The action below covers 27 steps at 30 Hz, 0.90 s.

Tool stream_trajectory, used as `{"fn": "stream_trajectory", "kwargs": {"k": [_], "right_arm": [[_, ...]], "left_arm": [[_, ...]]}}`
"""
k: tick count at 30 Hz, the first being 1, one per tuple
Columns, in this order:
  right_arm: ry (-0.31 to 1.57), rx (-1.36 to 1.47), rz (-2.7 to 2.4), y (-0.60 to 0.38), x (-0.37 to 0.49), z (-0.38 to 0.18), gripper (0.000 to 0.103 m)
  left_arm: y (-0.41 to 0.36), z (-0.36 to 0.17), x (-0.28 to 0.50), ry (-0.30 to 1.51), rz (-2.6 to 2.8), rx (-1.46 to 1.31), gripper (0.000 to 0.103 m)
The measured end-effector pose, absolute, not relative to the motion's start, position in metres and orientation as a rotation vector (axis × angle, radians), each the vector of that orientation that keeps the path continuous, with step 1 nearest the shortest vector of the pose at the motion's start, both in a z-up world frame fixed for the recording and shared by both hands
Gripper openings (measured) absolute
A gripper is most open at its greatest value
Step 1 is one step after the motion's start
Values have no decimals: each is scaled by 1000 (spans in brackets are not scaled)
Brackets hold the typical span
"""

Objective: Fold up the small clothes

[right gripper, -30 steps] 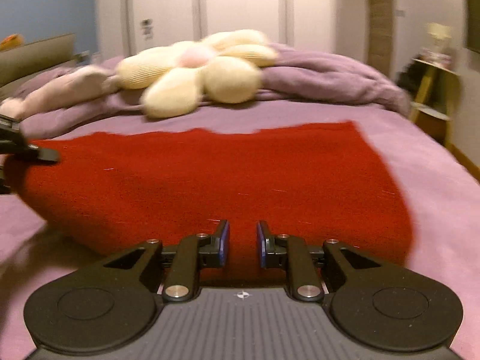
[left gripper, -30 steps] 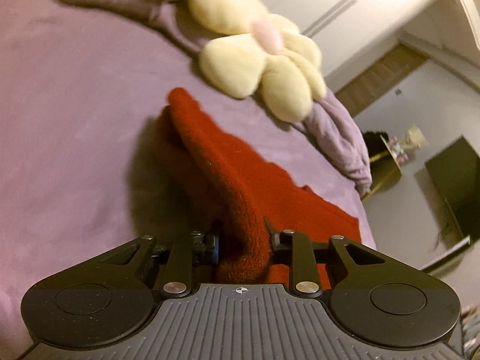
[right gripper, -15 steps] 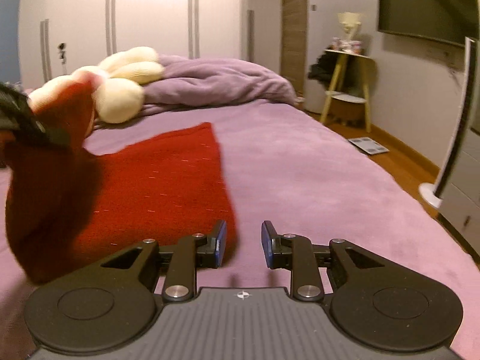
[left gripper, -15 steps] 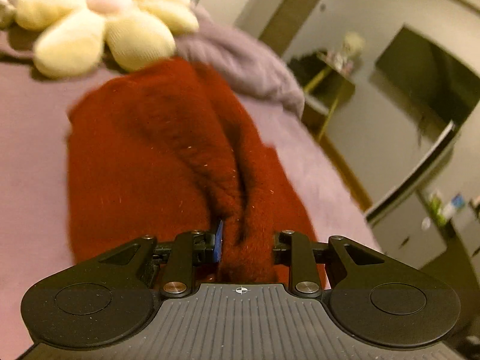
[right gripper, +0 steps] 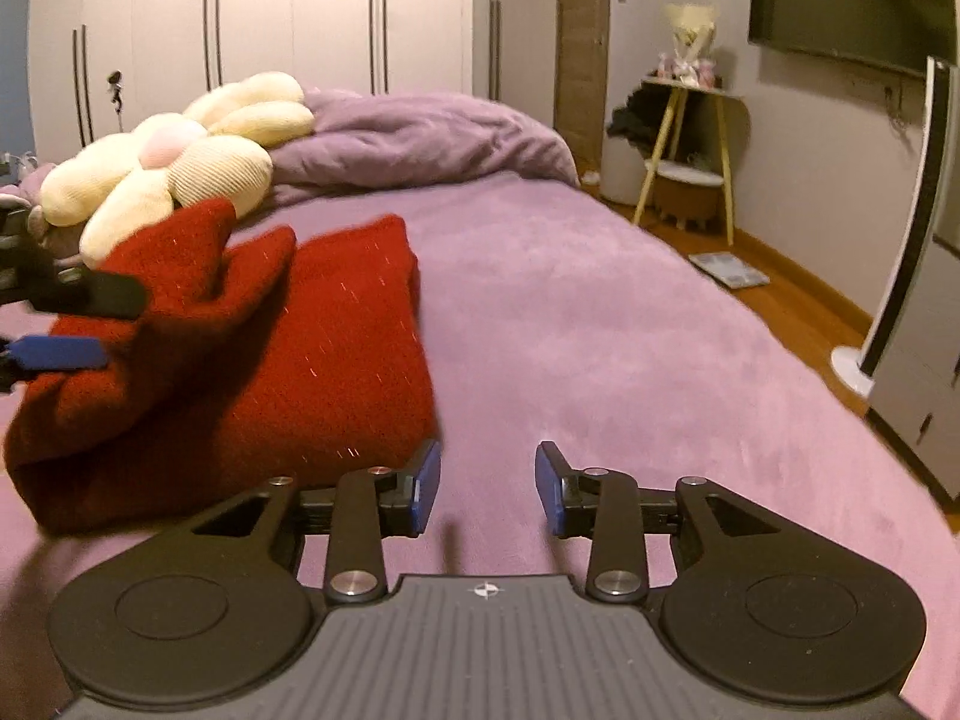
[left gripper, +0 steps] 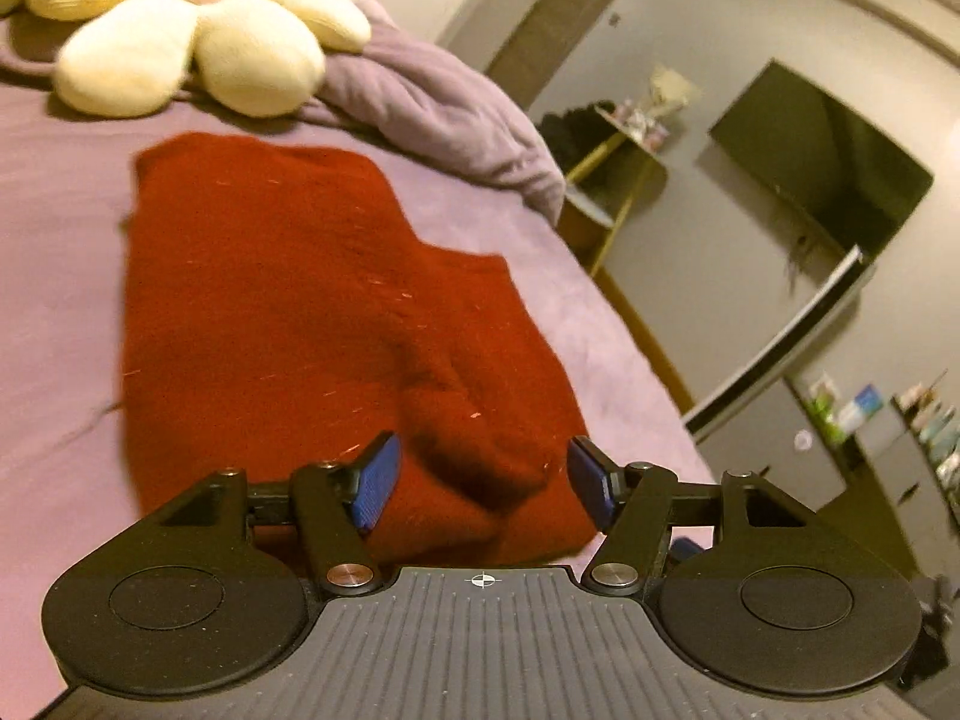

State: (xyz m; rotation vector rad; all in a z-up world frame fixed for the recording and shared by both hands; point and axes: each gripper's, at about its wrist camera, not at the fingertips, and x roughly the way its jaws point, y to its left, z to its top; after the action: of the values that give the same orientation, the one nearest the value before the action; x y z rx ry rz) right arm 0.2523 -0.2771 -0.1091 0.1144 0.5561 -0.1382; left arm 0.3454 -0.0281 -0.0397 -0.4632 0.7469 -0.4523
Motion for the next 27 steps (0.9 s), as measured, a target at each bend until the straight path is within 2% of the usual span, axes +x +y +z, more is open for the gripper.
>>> {"fn": "stream_trajectory", "kwargs": {"k": [5, 7, 9, 10, 13, 16, 17, 18, 20, 22, 24, 27], "right_arm": [[492, 136, -19, -262, 261, -83, 35], [465, 147, 79, -249, 270, -70, 45], [470, 170, 208, -236, 286, -62, 64], [473, 181, 255, -231, 295, -59, 66], [492, 186, 320, -215, 323, -57, 69], [590, 199, 356, -204, 360, -67, 68], [619, 207, 379, -202, 369, -71, 64], [657, 220, 398, -199, 379, -76, 49], [700, 243, 441, -194, 386, -84, 38], [701, 237, 441, -191, 388, -87, 22], [676, 179, 394, -188, 382, -85, 16], [547, 164, 351, -198, 356, -67, 15]], "left_arm": [[23, -43, 321, 726, -321, -519, 74], [40, -49, 317, 752, -245, -514, 75], [56, -55, 316, 787, -173, -513, 78], [62, -56, 317, 799, -146, -515, 80], [74, -60, 317, 821, -116, -505, 85], [71, -63, 319, 835, -125, -457, 88], [69, -65, 319, 842, -133, -446, 89], [66, -67, 321, 852, -138, -436, 89], [61, -69, 322, 860, -150, -429, 89], [59, -70, 323, 856, -147, -439, 89], [59, -67, 325, 843, -137, -453, 89], [57, -56, 331, 804, -130, -448, 89]]}}
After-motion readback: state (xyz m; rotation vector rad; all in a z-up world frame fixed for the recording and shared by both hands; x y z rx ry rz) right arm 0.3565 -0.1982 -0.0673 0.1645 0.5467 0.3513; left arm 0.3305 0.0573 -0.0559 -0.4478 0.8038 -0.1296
